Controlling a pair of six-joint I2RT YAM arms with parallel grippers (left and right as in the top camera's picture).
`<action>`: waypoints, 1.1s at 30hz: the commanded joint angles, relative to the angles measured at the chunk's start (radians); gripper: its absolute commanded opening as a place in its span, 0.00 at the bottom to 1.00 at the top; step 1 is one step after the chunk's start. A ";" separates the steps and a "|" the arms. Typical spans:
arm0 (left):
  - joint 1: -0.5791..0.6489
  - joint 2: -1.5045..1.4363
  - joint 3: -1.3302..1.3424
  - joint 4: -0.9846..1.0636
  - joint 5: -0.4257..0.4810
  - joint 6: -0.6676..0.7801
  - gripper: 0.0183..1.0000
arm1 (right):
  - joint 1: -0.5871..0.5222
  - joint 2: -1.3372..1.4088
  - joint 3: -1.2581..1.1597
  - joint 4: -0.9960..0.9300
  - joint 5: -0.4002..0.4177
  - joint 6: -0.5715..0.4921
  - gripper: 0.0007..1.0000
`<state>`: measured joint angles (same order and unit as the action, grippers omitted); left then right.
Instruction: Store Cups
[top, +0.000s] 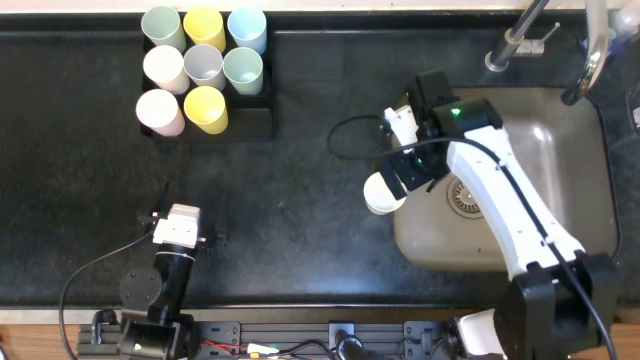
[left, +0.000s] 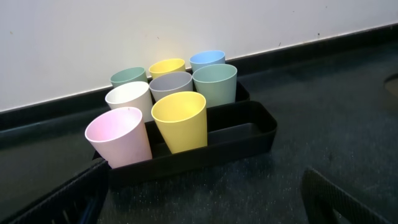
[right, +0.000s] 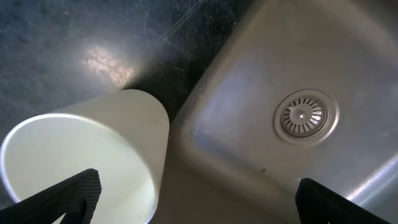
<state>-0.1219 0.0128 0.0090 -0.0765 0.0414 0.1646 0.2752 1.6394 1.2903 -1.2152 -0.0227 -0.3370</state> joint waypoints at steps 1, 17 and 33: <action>0.006 -0.010 -0.001 -0.005 0.002 0.014 1.00 | 0.000 0.035 0.035 0.005 -0.012 -0.011 1.00; 0.007 -0.010 -0.001 -0.005 0.002 0.014 1.00 | 0.000 0.042 0.034 0.007 -0.074 -0.011 0.95; 0.006 -0.010 -0.001 -0.005 0.002 0.014 1.00 | 0.022 0.064 0.040 0.008 -0.072 -0.013 0.04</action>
<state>-0.1219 0.0128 0.0090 -0.0765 0.0414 0.1650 0.2810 1.7031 1.2957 -1.2106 -0.0967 -0.3515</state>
